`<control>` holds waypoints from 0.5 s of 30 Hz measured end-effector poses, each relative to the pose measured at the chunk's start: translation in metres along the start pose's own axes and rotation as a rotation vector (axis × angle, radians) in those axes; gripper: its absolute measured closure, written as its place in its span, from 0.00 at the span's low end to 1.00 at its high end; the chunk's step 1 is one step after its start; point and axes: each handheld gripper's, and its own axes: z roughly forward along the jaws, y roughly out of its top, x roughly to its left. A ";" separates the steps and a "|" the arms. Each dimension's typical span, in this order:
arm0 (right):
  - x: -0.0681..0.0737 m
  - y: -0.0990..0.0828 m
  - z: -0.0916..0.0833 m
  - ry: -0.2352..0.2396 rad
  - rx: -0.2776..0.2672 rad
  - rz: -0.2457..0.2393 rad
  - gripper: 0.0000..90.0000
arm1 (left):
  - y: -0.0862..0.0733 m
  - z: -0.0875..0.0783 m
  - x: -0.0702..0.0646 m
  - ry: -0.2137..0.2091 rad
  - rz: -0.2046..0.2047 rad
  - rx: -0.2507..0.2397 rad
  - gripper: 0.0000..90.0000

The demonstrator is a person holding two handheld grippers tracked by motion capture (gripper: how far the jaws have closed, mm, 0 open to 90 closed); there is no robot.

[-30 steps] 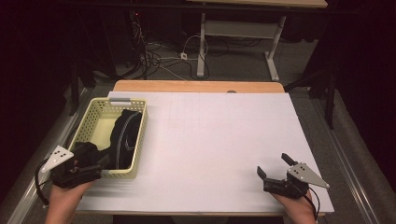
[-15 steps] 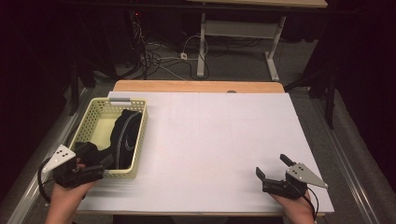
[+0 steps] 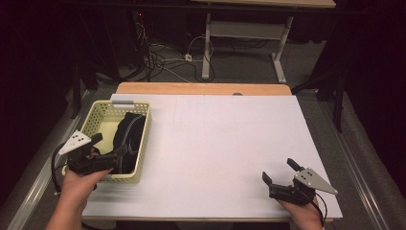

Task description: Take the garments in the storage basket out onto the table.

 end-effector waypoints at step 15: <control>-0.005 0.000 -0.001 -0.005 -0.008 0.009 0.00 | 0.019 0.040 0.017 0.027 -0.032 0.148 0.00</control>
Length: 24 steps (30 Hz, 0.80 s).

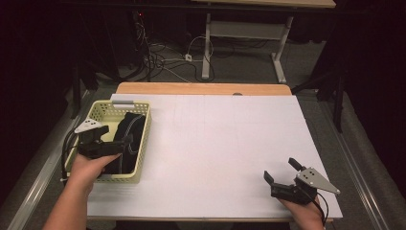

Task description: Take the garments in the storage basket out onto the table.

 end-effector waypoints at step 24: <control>0.001 0.000 0.000 0.002 0.002 -0.004 0.00 | 0.011 0.036 0.004 0.067 0.004 0.521 0.00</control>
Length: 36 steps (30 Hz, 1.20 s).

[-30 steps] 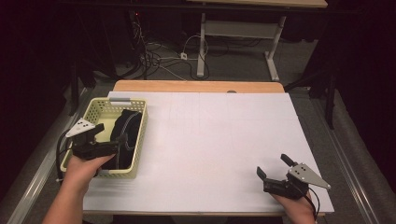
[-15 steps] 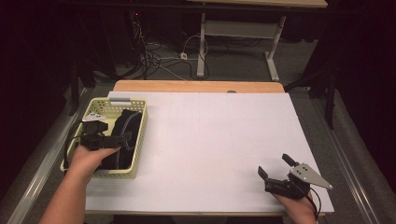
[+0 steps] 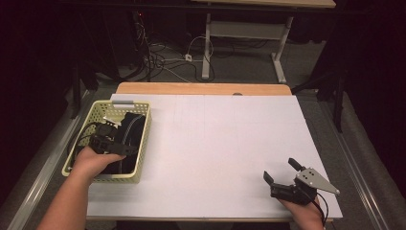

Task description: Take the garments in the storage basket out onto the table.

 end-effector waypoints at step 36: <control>0.005 -0.006 0.003 0.006 0.027 -0.020 0.00 | 0.019 0.049 0.005 -0.100 0.125 0.421 0.01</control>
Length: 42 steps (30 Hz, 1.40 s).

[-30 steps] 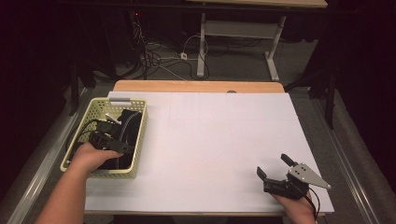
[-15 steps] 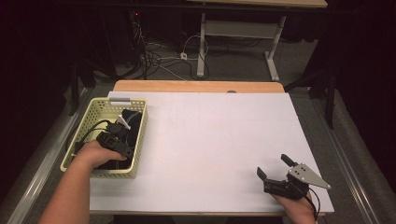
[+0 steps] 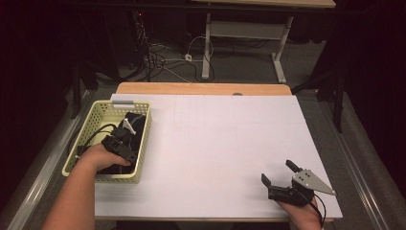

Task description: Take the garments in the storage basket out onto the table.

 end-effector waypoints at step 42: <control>-0.001 0.003 -0.003 -0.001 -0.016 0.007 0.00 | -0.007 -0.035 -0.017 0.060 0.052 0.006 0.62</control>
